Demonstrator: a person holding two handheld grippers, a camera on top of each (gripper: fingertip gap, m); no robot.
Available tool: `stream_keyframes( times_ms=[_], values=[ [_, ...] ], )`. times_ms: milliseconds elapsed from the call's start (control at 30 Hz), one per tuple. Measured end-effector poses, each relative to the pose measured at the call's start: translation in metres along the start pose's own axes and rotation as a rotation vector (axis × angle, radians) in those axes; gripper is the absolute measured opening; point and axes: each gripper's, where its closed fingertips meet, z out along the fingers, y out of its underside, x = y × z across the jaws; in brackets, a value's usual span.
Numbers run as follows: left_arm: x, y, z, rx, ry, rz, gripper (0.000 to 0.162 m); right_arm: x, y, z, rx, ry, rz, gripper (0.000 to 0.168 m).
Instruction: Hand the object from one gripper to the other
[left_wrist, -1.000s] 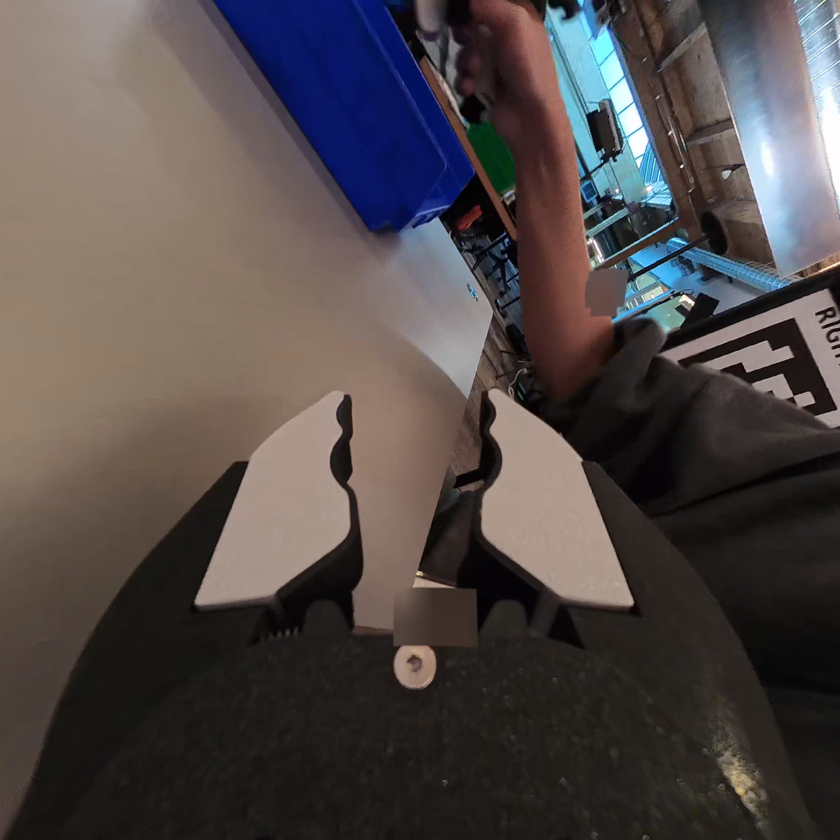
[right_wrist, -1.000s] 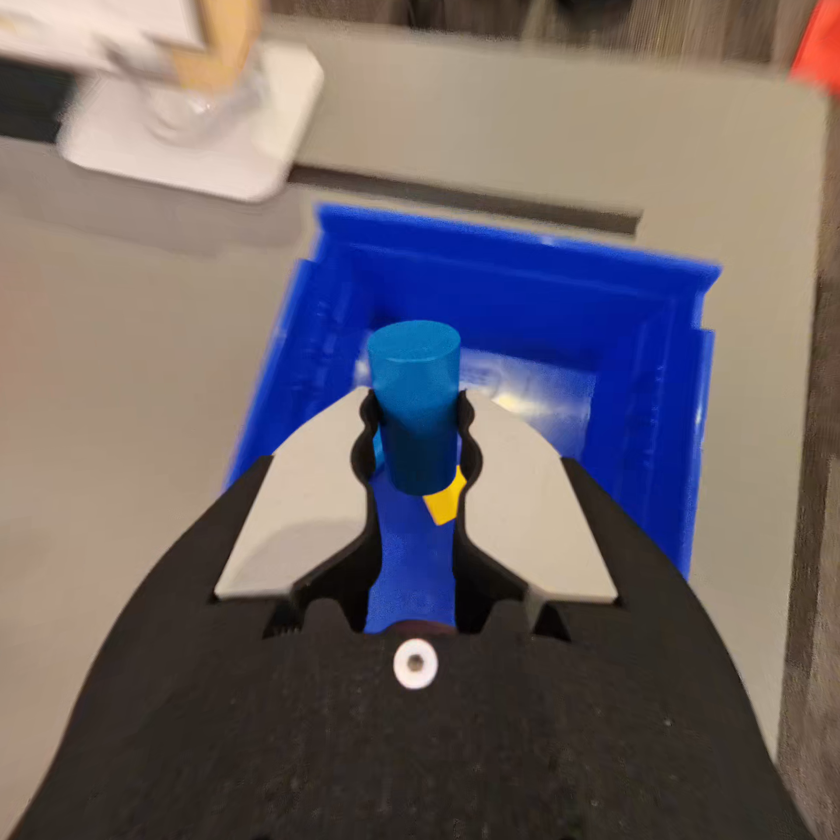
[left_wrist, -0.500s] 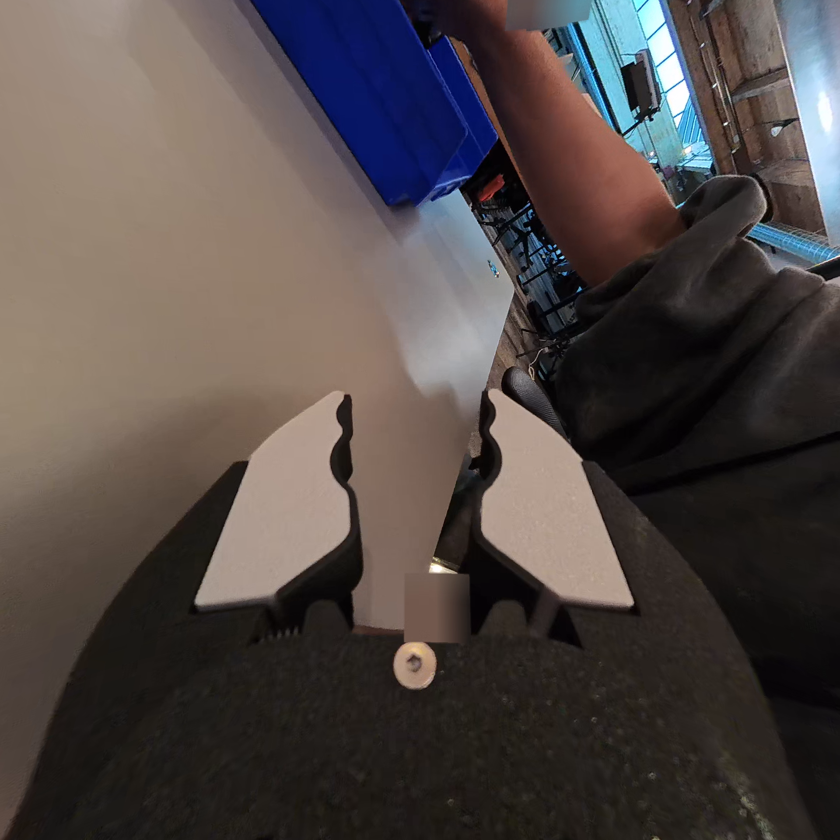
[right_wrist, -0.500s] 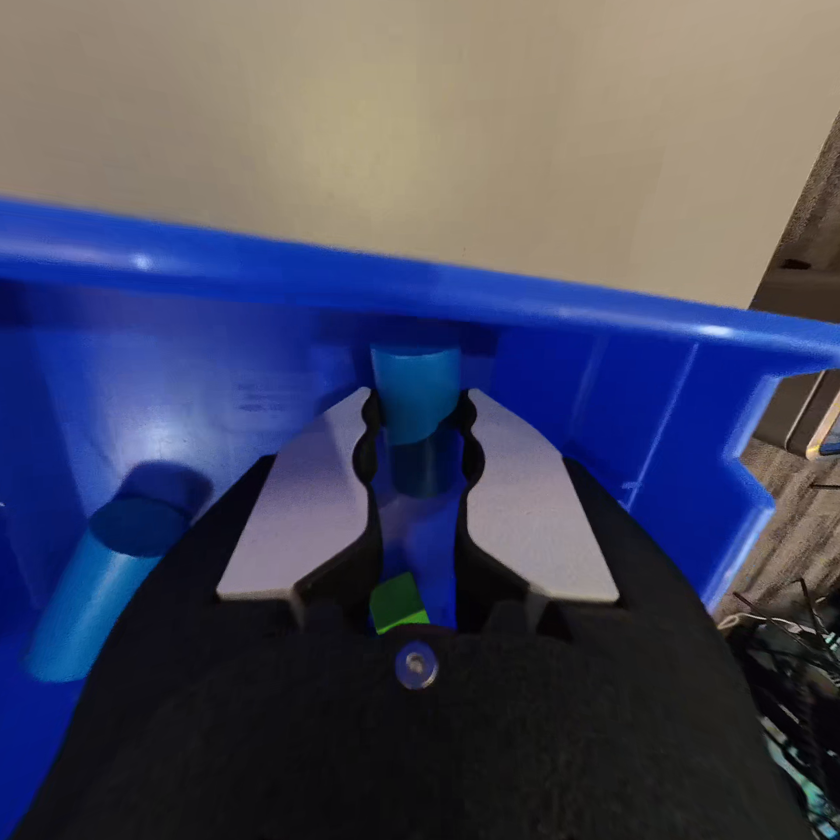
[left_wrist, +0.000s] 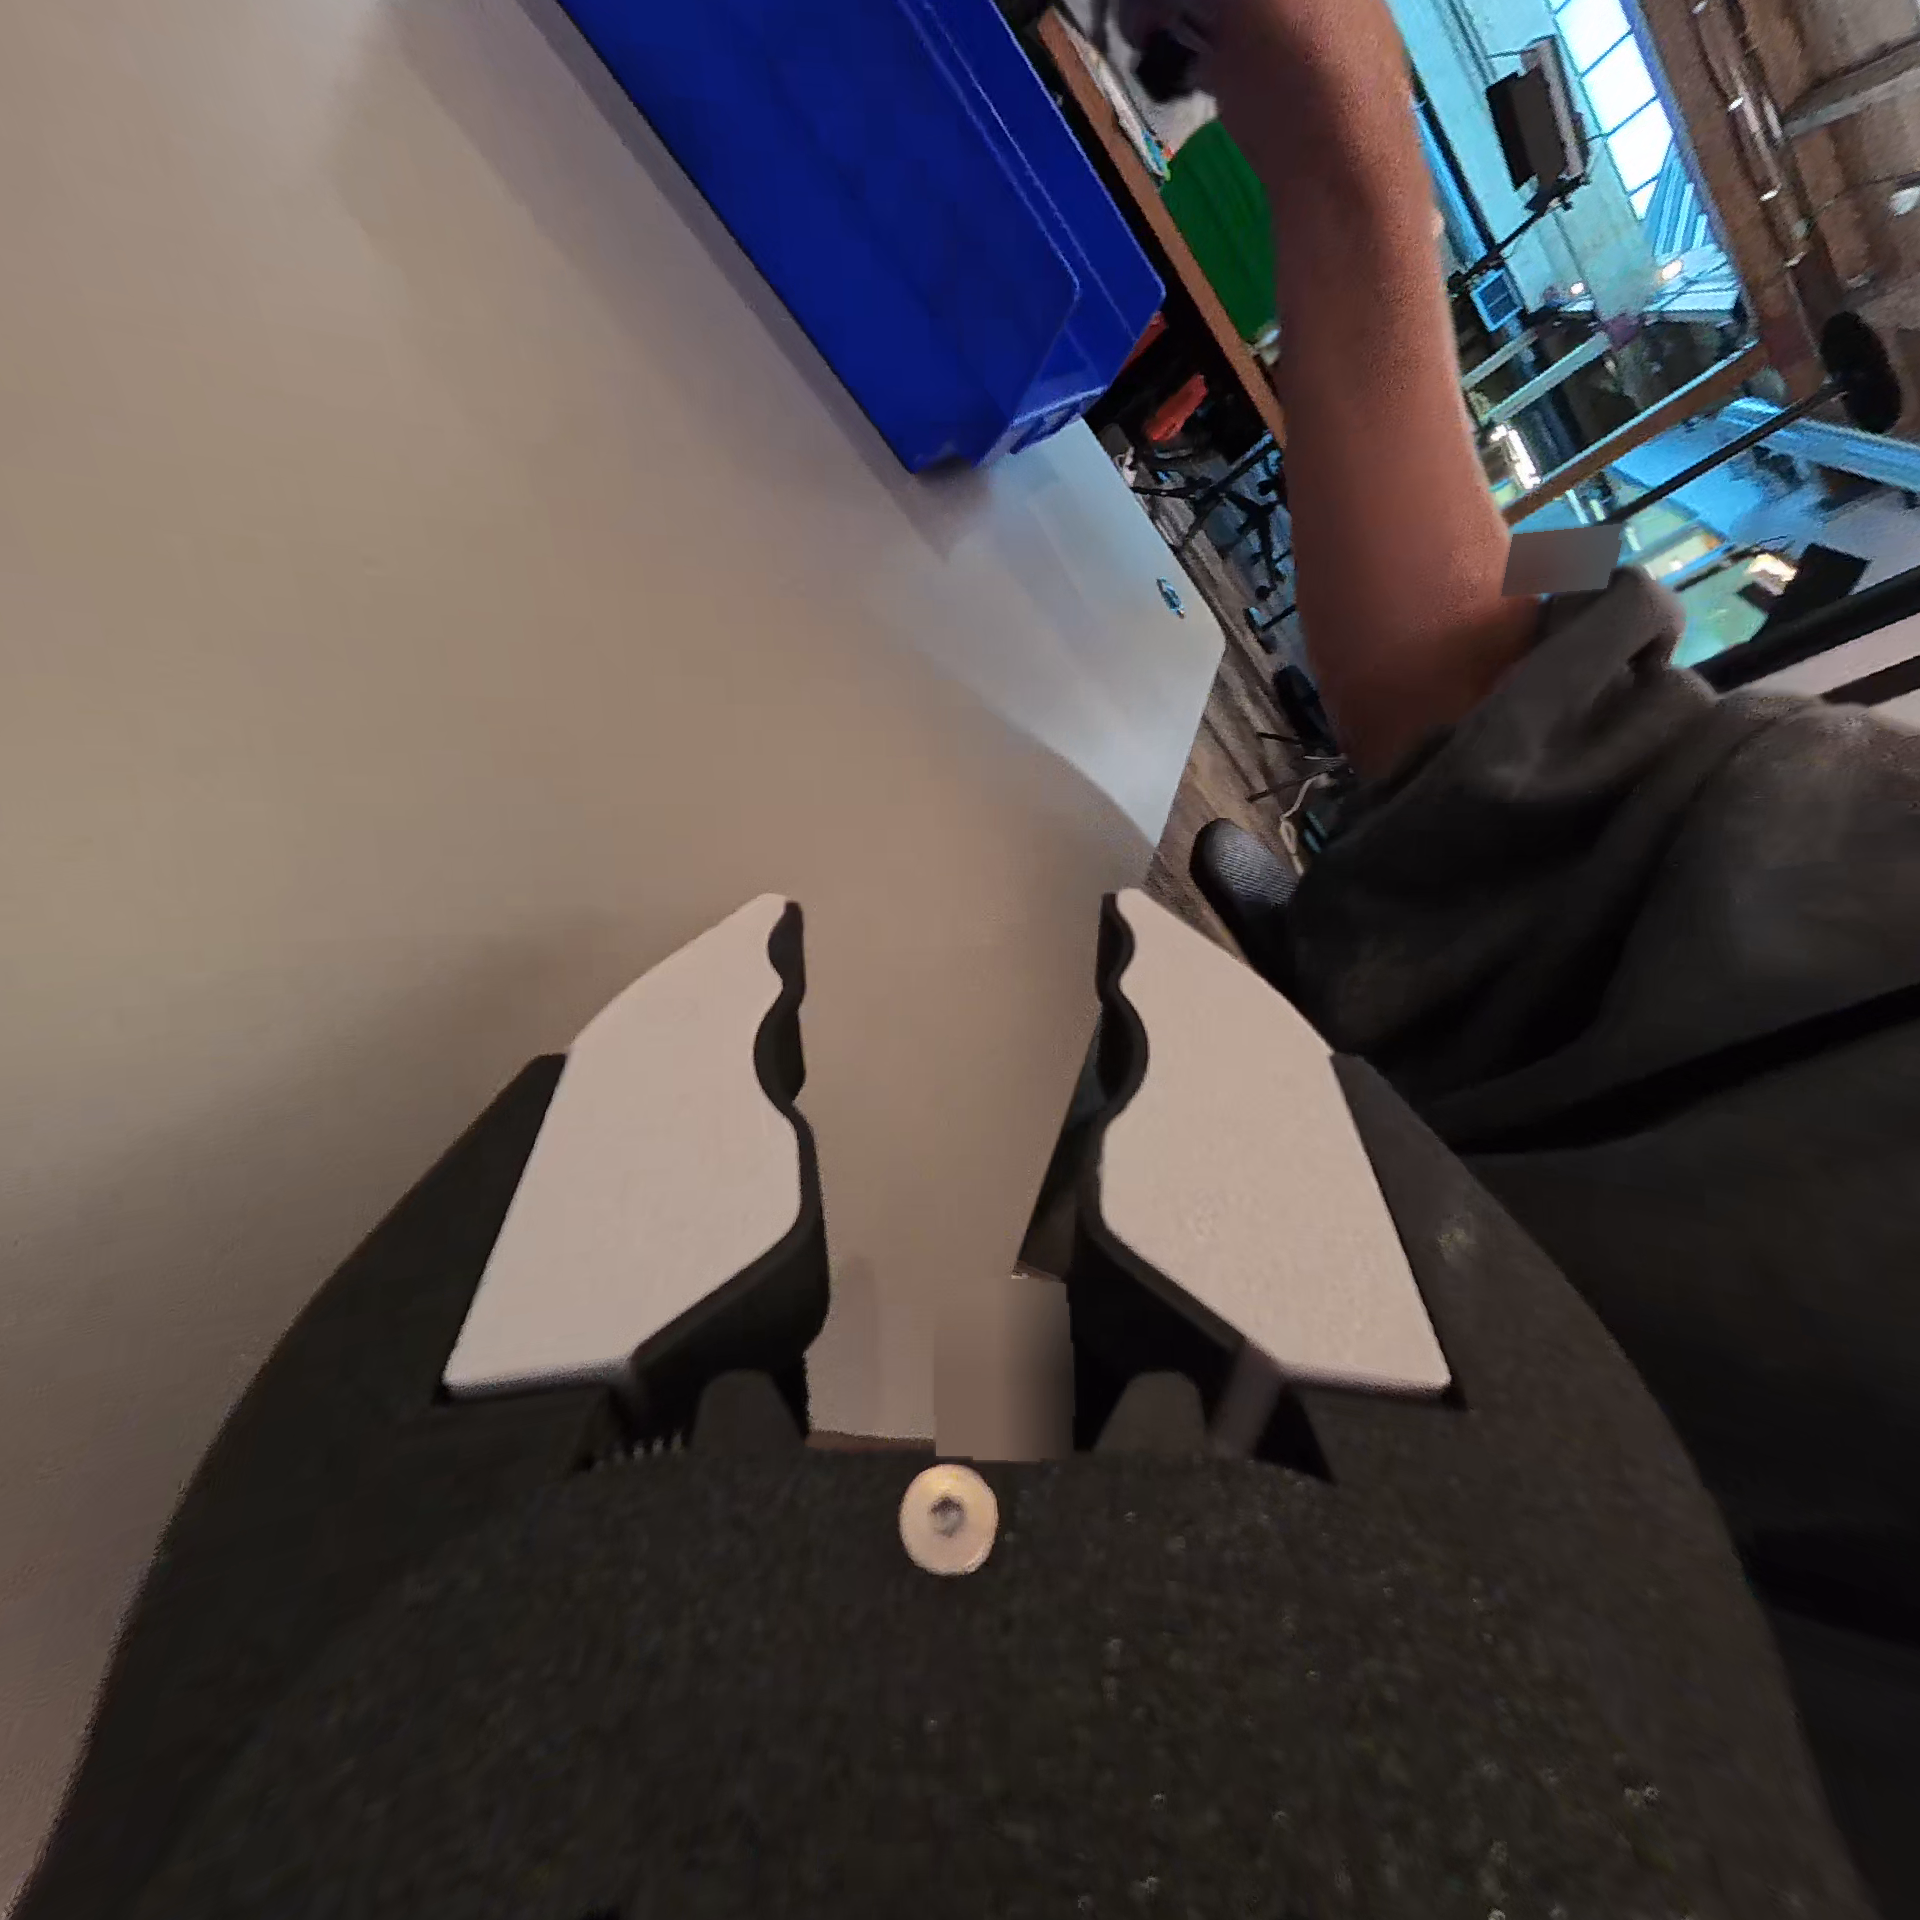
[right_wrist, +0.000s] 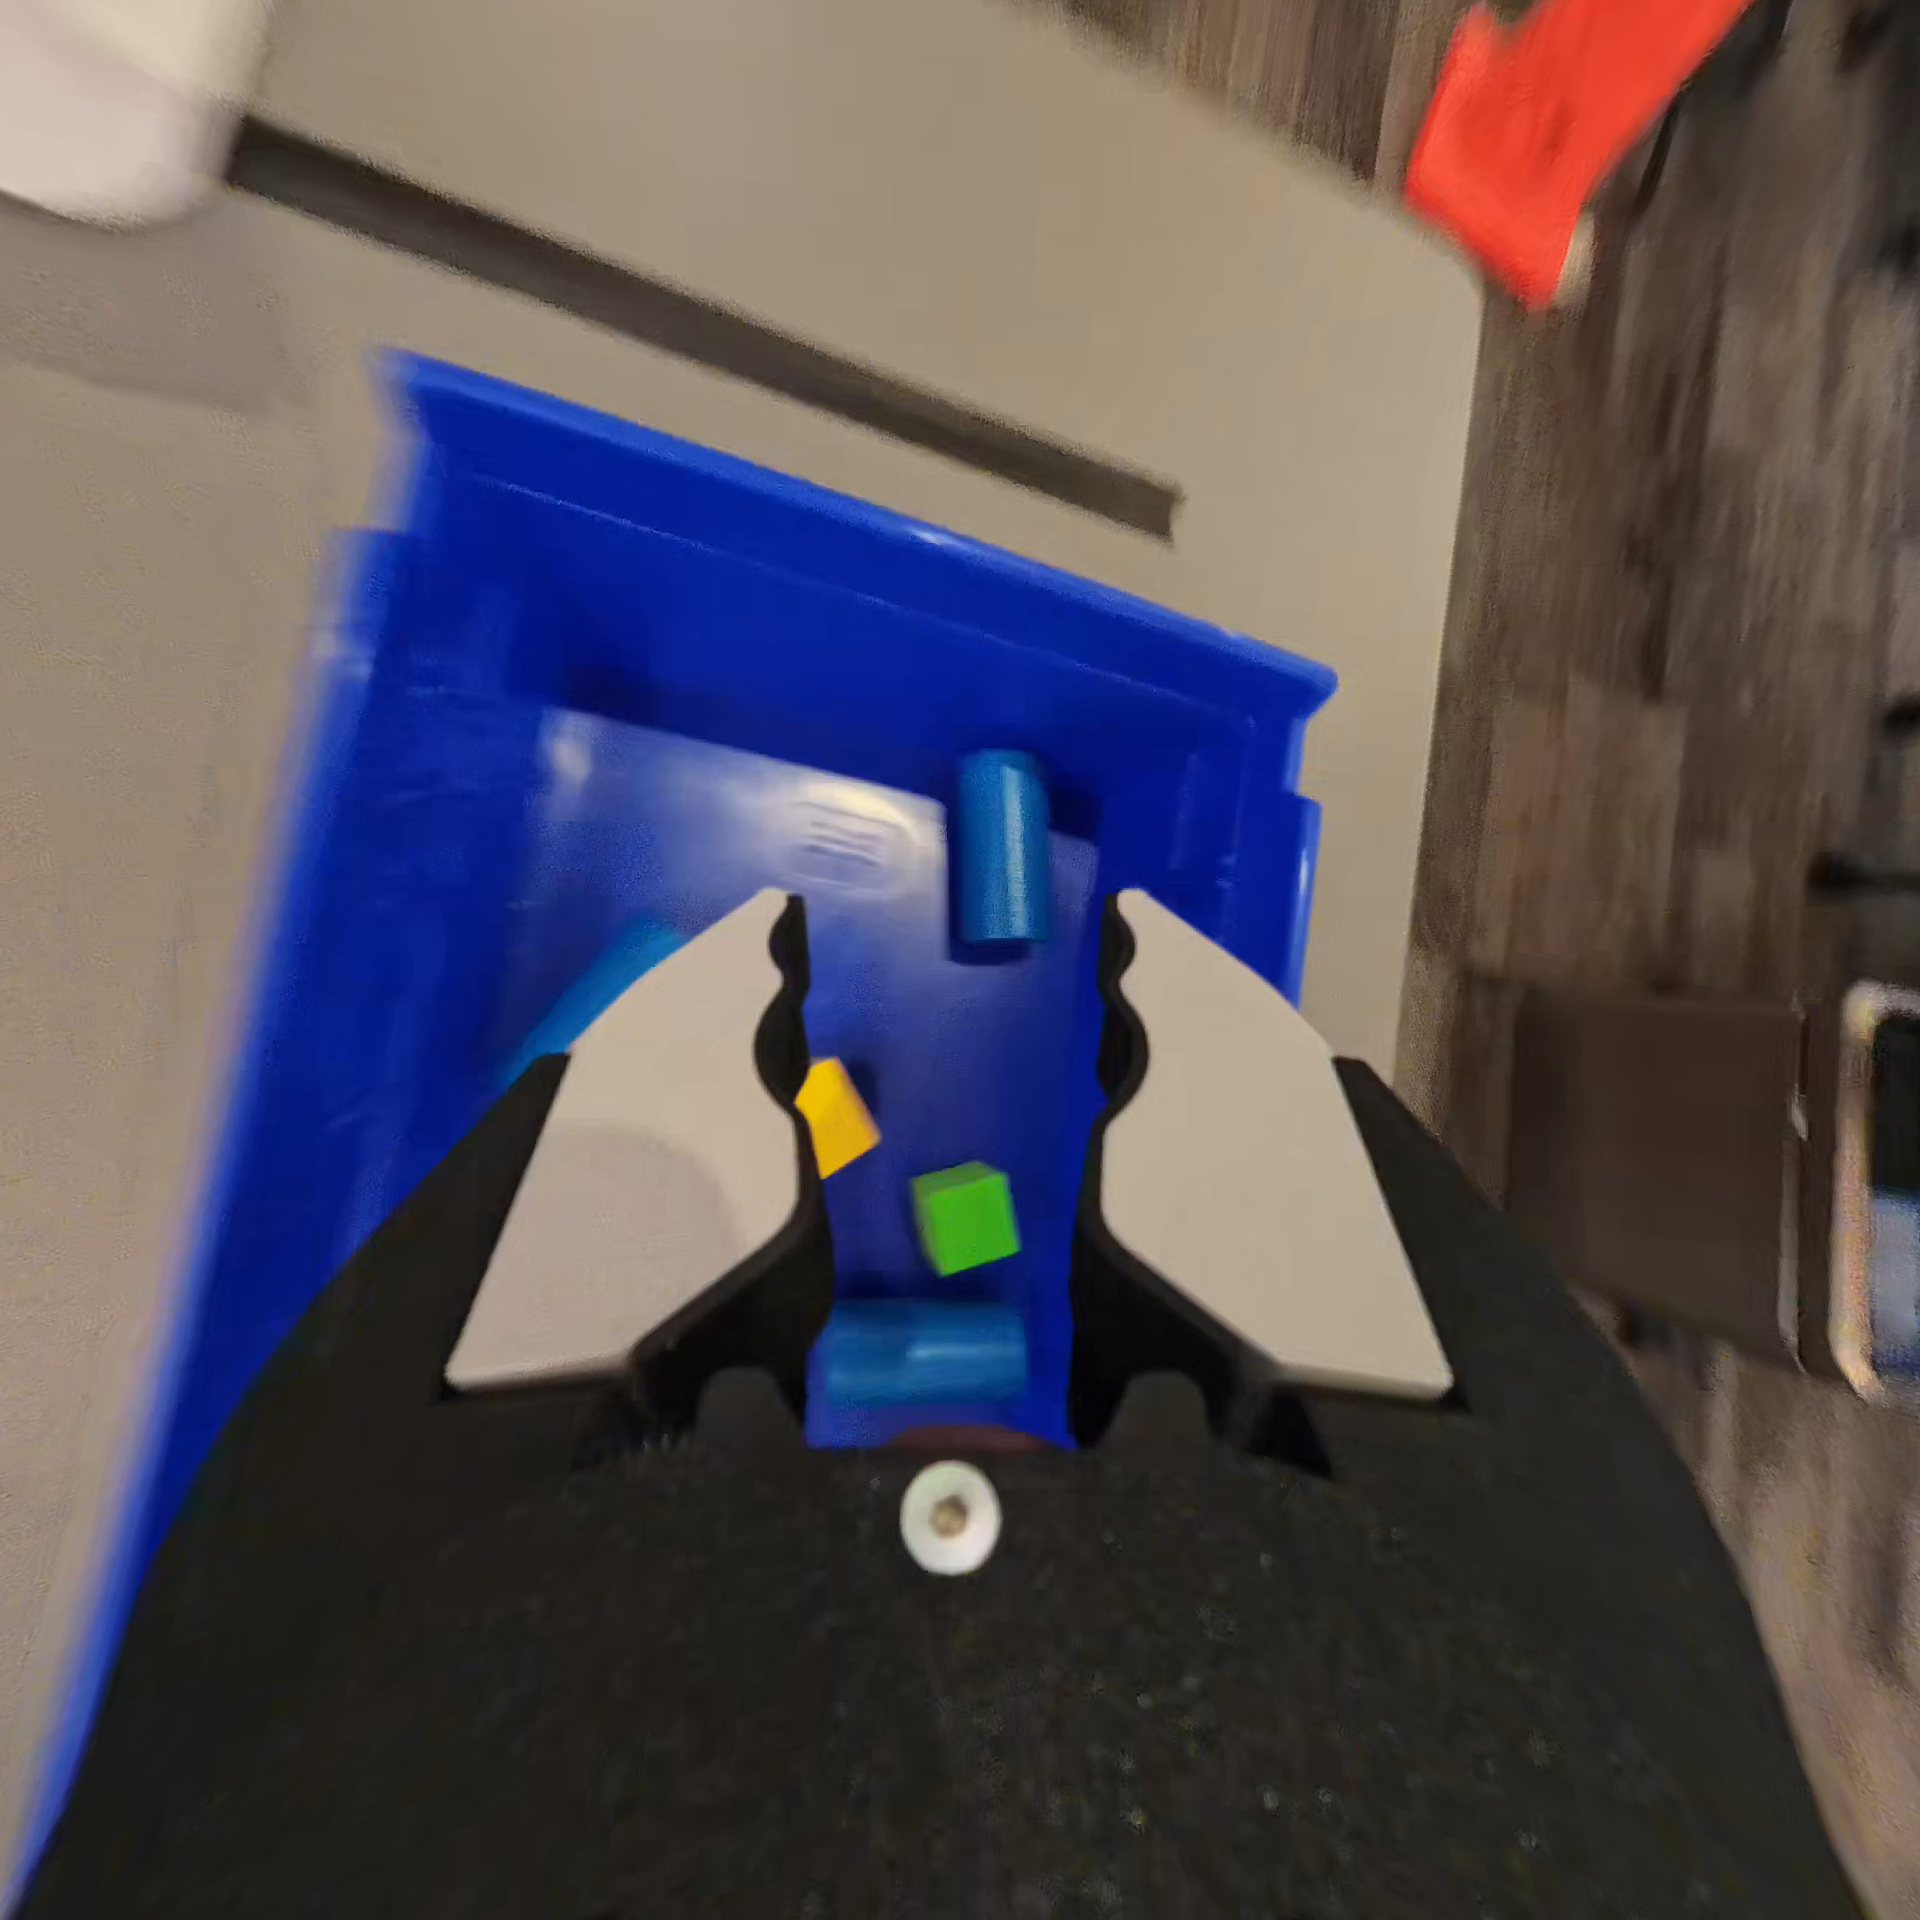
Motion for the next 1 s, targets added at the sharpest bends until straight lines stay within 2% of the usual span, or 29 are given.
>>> stream_keyframes(
  times_ms=[67,167,267,333,400,500,533,600,700,867,1000],
  values=[
    [-0.004,-0.004,-0.005,0.026,-0.042,0.035,0.055,-0.041,0.001,-0.054,0.224,-0.14,-0.007,0.053],
    [-0.018,-0.01,-0.017,0.056,-0.166,0.124,0.057,-0.124,0.044,-0.116,0.452,-0.398,0.005,0.049],
    [-0.034,-0.014,-0.032,0.032,-0.324,0.236,0.049,-0.2,0.109,-0.15,0.557,-0.606,0.008,0.044],
    [-0.048,-0.023,-0.049,0.03,-0.451,0.278,0.049,-0.227,0.147,-0.154,0.588,-0.611,0.003,0.044],
    [-0.054,-0.04,-0.069,0.061,-0.511,0.27,0.052,-0.239,0.173,-0.156,0.597,-0.584,-0.031,0.044],
    [-0.052,-0.075,-0.102,0.081,-0.527,0.326,0.063,-0.243,0.187,-0.162,0.627,-0.589,-0.038,0.044],
    [-0.055,-0.085,-0.114,0.049,-0.551,0.378,0.068,-0.247,0.189,-0.163,0.623,-0.618,-0.041,0.044],
    [-0.075,-0.106,-0.139,-0.037,-0.646,0.478,0.068,-0.246,0.191,-0.16,0.603,-0.622,-0.052,0.044],
    [-0.12,-0.142,-0.168,-0.142,-0.754,0.521,0.068,-0.244,0.191,-0.159,0.604,-0.632,-0.045,0.044],
    [-0.218,-0.17,-0.184,-0.437,-0.885,0.523,0.076,-0.248,0.193,-0.157,0.594,-0.665,-0.033,0.044],
    [-0.273,-0.178,-0.172,-0.571,-0.875,0.499,0.075,-0.248,0.195,-0.152,0.582,-0.653,-0.045,0.044]
  ],
)
